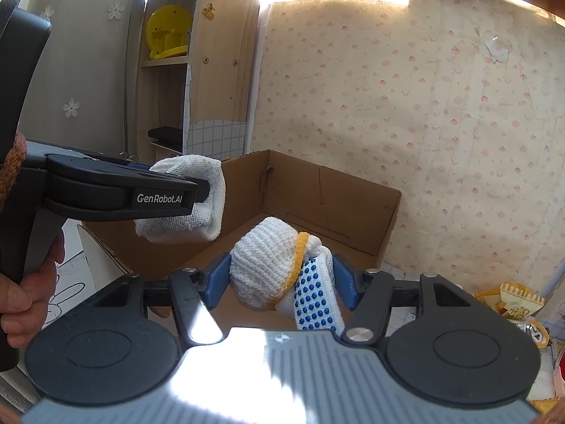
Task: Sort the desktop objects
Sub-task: 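Open the right gripper to drop its glove into the box, then open the left gripper to drop its glove into the box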
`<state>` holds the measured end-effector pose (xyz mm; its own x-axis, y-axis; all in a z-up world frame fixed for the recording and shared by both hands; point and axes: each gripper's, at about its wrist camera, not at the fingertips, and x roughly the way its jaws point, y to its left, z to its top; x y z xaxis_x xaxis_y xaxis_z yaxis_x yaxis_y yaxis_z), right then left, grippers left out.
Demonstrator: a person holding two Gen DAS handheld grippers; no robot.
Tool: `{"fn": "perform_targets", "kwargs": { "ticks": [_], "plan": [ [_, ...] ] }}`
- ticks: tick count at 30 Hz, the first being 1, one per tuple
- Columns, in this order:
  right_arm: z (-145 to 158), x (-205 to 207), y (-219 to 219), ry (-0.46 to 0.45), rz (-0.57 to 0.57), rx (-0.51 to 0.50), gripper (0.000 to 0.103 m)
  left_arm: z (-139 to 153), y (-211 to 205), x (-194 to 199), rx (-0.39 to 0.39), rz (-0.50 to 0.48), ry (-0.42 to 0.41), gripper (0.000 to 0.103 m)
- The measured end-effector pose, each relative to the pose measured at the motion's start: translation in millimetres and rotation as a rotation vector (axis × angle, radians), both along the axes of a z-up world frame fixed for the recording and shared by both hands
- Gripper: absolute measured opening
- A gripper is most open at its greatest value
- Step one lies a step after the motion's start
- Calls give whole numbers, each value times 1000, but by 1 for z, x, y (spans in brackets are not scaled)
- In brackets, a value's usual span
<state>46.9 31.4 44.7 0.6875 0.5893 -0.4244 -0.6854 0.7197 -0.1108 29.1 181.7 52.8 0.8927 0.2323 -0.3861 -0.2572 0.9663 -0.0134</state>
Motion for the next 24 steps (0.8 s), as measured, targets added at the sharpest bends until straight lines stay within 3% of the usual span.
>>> {"fn": "perform_targets", "kwargs": {
  "ticks": [4, 6, 15, 20, 24],
  "plan": [
    [0, 1, 0, 1, 0, -1, 61, -1, -1, 1, 4, 6, 7, 37],
    [1, 0, -1, -9, -5, 4, 67, -1, -1, 1, 7, 5, 8, 38],
    [0, -4, -3, -9, -2, 16, 67, -2, -1, 1, 11, 13, 10, 38],
    [3, -6, -9, -16, -14, 28, 67, -2, -3, -1, 18, 12, 8, 48],
    [6, -7, -15, -20, -29, 44, 67, 0, -6, -2, 21, 12, -1, 48]
  ]
}}
